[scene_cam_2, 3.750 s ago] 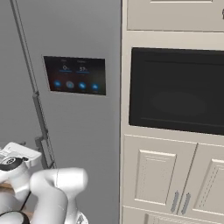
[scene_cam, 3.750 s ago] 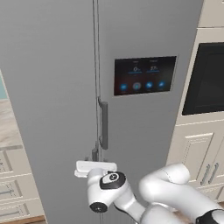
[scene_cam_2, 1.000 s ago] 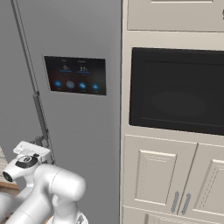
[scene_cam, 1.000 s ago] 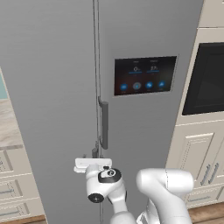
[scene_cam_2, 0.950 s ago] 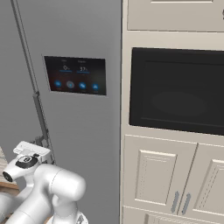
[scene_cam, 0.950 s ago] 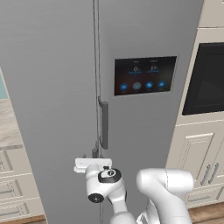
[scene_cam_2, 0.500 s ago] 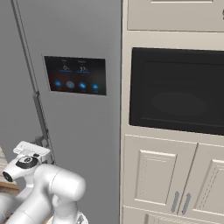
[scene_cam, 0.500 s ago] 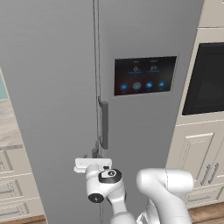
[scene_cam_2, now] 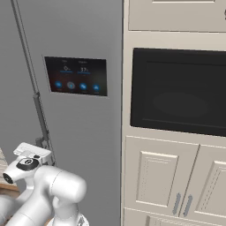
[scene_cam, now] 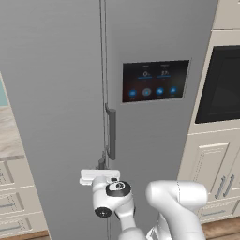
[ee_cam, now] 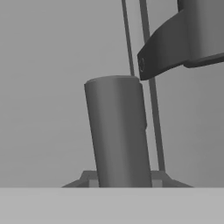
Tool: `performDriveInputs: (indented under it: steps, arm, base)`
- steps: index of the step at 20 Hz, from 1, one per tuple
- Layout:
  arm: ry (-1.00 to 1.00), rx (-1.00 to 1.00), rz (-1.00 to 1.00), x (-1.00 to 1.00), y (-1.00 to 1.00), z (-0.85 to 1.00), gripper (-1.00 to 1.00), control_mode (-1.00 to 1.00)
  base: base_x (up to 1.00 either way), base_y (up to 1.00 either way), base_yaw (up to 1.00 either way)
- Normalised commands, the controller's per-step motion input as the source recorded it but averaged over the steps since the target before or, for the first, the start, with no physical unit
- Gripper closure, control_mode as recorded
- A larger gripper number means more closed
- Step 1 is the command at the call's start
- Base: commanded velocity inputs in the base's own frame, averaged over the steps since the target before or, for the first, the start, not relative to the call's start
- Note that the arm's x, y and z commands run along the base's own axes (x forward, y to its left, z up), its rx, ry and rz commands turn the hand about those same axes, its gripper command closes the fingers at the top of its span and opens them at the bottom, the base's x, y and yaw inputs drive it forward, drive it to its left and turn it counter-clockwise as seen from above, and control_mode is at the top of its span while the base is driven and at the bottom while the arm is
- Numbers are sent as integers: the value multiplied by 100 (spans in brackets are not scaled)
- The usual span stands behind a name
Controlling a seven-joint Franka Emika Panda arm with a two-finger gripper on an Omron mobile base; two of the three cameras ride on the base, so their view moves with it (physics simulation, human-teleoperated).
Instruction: Open the freezer door, pick up the ice cube tray from the freezer, and place it on the dining counter.
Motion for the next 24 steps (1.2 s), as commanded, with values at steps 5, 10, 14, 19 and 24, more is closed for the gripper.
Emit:
performDriveInputs:
  steps: [5, 10, 14, 19, 24]
  arm:
    - [0, 0, 0, 0, 0, 0, 100, -100]
    - [0, 0, 0, -4, 0, 0, 100, -100]
    - [0, 0, 0, -16, 4, 0, 100, -100]
    - [0, 0, 0, -20, 15, 0, 100, -100]
    - [0, 0, 0, -17, 18, 0, 100, -100]
  base:
    - [0, 0, 0]
    - [0, 0, 0]
    - [0, 0, 0]
    - [0, 0, 0]
    - [0, 0, 0]
